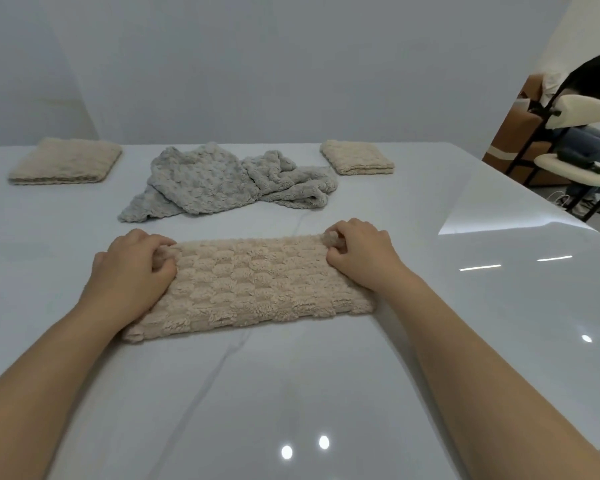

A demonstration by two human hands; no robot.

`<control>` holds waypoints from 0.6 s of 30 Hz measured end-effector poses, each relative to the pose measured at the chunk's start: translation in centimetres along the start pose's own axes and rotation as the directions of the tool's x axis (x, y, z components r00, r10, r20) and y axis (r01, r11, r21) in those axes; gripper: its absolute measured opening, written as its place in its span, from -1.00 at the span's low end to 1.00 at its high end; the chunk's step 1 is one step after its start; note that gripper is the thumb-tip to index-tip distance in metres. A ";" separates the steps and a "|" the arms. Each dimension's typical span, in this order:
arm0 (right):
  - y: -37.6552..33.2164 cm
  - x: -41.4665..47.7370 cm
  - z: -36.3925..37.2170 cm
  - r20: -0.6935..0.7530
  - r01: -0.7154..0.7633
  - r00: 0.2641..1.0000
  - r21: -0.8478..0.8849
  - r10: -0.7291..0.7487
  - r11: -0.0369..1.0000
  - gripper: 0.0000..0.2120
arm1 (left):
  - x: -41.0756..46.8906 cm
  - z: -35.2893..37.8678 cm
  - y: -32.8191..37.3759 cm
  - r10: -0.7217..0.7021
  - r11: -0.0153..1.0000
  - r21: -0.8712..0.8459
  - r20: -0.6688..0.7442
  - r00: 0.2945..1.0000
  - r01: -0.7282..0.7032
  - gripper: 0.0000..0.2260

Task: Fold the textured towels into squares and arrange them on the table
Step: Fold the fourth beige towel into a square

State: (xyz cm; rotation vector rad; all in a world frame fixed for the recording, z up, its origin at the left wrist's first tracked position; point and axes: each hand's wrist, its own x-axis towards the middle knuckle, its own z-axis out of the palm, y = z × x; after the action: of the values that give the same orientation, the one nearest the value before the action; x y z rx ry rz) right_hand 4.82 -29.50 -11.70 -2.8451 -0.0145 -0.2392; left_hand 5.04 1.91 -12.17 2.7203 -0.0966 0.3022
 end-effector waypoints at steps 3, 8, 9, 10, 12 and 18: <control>0.3 -0.4 -0.5 0.006 0.025 1.000 0.217 -0.027 0.976 -0.88 | -0.2 -0.2 0.2 -0.014 0.982 -0.186 -0.041 0.999 0.006 -0.90; 0.5 -1.1 -0.4 -0.064 0.029 0.998 0.593 0.011 0.805 -0.73 | -0.4 -0.6 -0.5 -0.022 0.855 -0.518 -0.034 0.999 0.001 -0.82; 0.4 -1.1 -0.4 -0.066 0.013 0.997 0.645 0.039 0.764 -0.70 | -0.3 -0.7 -0.7 -0.016 0.828 -0.561 -0.025 1.000 -0.001 -0.84; 0.2 -1.2 -0.5 -0.058 -0.008 0.996 0.702 0.069 0.712 -0.68 | -0.3 -0.9 -0.9 -0.009 0.808 -0.589 -0.018 1.000 -0.003 -0.87; 0.0 -1.5 -0.9 -0.022 -0.042 0.995 0.808 0.102 0.587 -0.73 | -0.4 -1.0 -0.9 -0.006 0.765 -0.644 -0.008 1.000 -0.001 -0.90; 0.2 -1.4 -1.1 -0.024 -0.066 0.983 0.877 0.182 0.475 -0.84 | -0.6 -0.8 -0.3 -0.075 0.647 -0.762 -0.025 0.997 0.029 -0.93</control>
State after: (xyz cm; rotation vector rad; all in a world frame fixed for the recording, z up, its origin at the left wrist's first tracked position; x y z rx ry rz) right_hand 3.28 -29.94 -10.92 -1.7608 0.0764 -0.2622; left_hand 4.36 2.55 -11.75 1.8520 -0.1004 0.2424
